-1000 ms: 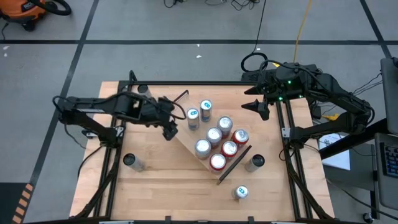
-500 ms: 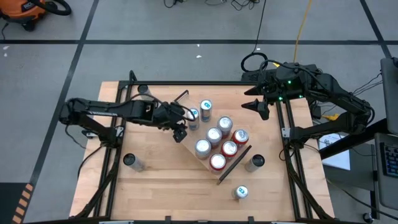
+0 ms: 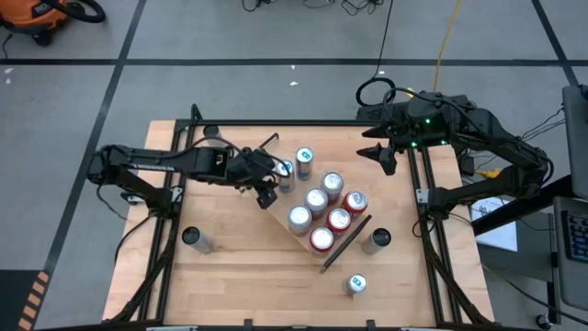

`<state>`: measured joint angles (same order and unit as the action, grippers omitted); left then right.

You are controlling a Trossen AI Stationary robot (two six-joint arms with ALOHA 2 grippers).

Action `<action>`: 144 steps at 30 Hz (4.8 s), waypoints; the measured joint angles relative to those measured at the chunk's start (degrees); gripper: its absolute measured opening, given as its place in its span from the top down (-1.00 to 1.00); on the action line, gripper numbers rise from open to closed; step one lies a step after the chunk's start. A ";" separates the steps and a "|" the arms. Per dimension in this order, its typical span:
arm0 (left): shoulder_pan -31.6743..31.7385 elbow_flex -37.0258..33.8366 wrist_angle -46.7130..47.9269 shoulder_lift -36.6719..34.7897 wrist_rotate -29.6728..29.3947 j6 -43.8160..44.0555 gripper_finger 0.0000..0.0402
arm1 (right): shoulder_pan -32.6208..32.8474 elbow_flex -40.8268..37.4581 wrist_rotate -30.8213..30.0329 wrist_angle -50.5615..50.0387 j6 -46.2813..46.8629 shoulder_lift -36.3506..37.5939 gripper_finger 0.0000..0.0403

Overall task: Place canned beverage on shelf
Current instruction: Put the left blue soda can on the shelf aligned with the other blue soda can, then put the blue soda can on the shelf aligned with the other blue soda can

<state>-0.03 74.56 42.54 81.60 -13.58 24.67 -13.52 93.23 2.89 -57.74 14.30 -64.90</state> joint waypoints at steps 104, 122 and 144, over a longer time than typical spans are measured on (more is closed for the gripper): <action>-20.97 0.46 -1.33 -4.85 -2.89 18.52 0.04 | 37.21 0.00 -1.67 -1.52 23.89 0.50 -0.36; -28.41 0.46 -1.63 -4.81 -6.78 26.03 0.04 | 62.06 0.00 -10.96 -3.01 34.64 -14.26 -0.36; -32.92 0.46 -1.58 -4.81 -16.07 25.59 0.04 | 61.16 0.00 -16.36 -3.32 52.47 -31.17 -0.70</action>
<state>-32.95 75.02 40.96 76.79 -29.65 50.26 47.64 93.23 -13.47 -61.06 66.77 -96.08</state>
